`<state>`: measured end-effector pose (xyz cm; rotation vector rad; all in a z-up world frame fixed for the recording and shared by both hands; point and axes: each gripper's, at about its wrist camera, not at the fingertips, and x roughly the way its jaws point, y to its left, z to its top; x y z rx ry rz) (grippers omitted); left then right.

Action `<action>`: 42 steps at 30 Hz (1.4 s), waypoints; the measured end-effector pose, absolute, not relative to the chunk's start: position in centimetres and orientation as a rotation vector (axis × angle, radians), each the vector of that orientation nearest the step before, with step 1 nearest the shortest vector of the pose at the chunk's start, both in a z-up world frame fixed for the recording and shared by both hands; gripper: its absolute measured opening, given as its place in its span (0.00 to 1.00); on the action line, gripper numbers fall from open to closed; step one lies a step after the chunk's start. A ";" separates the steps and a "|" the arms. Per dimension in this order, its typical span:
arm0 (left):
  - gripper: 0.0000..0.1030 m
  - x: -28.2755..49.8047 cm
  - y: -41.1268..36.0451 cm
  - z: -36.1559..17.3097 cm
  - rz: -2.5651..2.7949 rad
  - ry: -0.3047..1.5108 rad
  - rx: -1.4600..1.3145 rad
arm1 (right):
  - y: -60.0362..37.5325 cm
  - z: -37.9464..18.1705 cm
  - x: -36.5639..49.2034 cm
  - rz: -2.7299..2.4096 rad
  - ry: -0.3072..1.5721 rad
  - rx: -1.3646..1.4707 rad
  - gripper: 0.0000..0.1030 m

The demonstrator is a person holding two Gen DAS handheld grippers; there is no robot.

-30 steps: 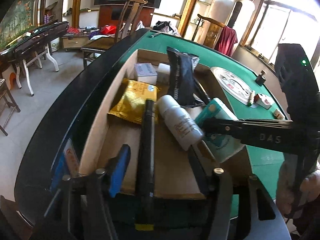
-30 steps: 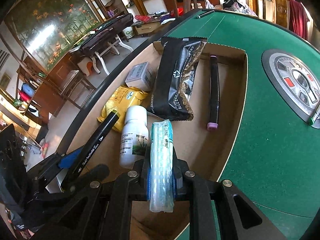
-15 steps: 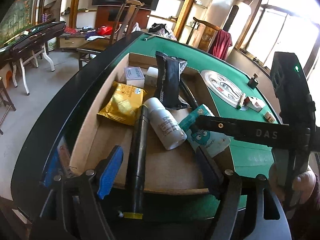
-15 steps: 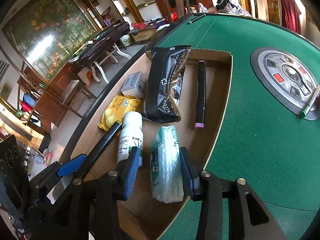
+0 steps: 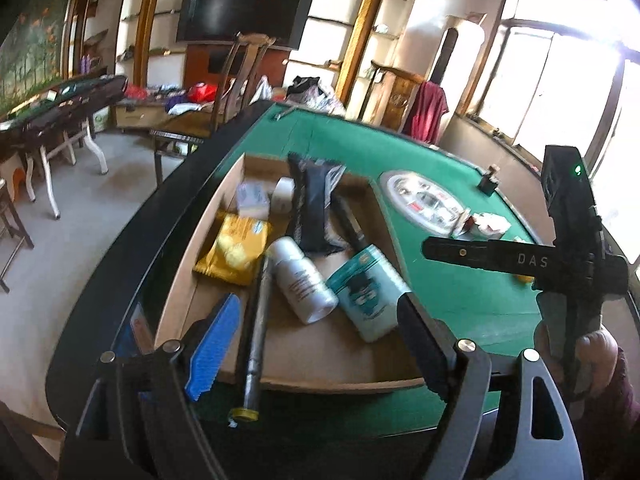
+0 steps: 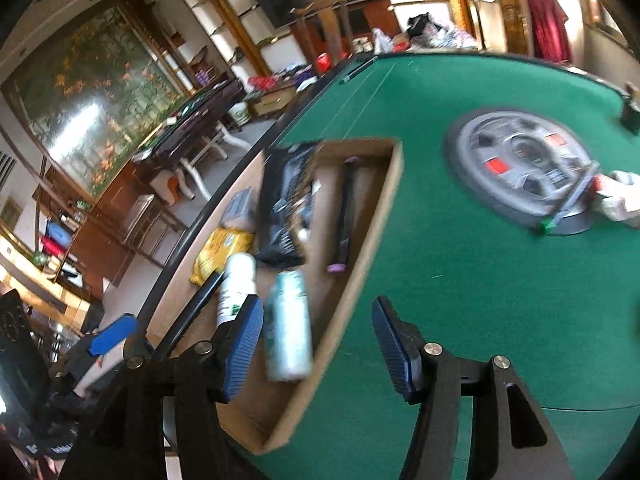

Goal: Organize objects
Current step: 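Move both grippers back over the table while the left gripper holds the marker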

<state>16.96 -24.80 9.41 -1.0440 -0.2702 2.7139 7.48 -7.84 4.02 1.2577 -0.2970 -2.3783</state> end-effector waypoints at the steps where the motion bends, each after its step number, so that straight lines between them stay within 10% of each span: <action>1: 0.78 17.1 -24.7 10.2 2.707 -0.278 -1.027 | -6.8 4.9 7.6 -2.395 -0.301 1.246 0.60; 29: 1.00 16.6 -12.9 50.0 3.012 0.331 -0.390 | 7.4 61.0 21.1 -3.391 0.230 0.701 1.00; 35: 1.00 12.2 -11.4 44.9 2.842 0.187 -0.482 | 9.6 56.1 15.7 -3.312 0.066 0.802 1.00; 42: 1.00 7.6 -4.9 28.2 2.637 0.264 -0.720 | 13.8 33.0 8.4 -3.066 -0.154 1.066 1.00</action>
